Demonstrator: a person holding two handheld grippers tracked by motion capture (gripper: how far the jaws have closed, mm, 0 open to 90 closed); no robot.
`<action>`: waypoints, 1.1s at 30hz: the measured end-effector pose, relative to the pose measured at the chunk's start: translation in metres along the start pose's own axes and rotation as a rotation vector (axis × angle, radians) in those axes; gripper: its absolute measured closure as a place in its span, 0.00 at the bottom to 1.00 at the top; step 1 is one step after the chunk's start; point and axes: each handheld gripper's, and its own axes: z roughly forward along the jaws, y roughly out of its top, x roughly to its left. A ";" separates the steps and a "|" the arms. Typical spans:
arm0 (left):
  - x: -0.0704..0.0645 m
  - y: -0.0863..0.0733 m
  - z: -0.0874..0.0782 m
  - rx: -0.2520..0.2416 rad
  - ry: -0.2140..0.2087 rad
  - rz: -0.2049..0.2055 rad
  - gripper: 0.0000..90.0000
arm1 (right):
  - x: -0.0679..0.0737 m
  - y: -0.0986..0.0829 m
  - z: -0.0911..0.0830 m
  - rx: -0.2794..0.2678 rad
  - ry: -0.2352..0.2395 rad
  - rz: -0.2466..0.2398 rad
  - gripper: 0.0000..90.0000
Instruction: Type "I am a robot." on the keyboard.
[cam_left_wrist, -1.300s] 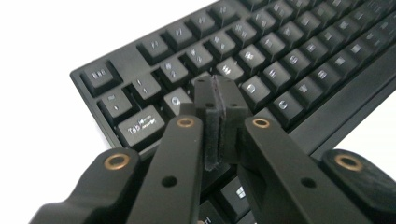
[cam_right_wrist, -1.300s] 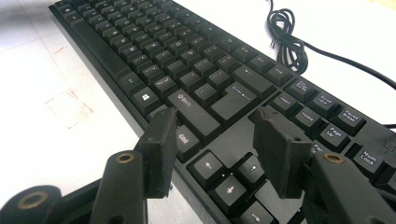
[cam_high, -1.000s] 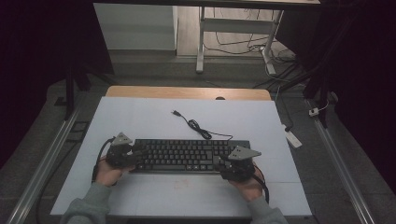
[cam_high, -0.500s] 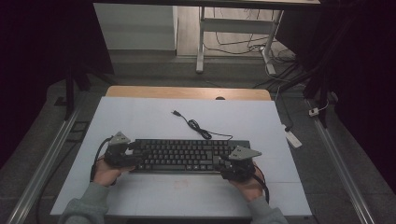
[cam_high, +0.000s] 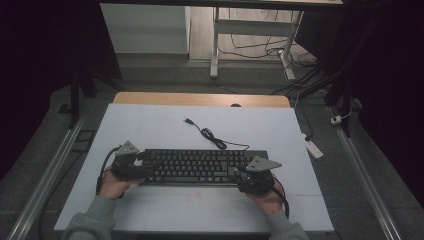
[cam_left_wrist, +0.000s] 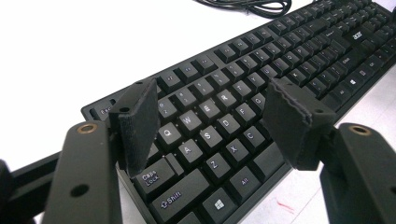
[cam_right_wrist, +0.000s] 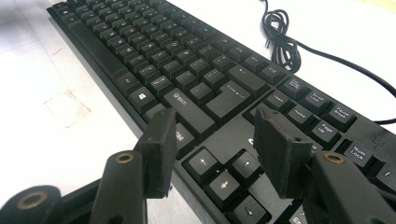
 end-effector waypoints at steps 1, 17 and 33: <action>0.000 0.000 0.000 0.000 -0.004 0.004 0.40 | 0.000 0.000 0.000 -0.002 0.000 0.001 0.55; -0.017 0.010 -0.005 -0.018 -0.075 0.041 0.38 | -0.003 -0.002 -0.006 -0.004 -0.010 0.008 0.55; -0.031 0.013 -0.001 0.000 -0.113 0.072 0.38 | -0.002 -0.002 -0.006 -0.003 -0.010 0.007 0.55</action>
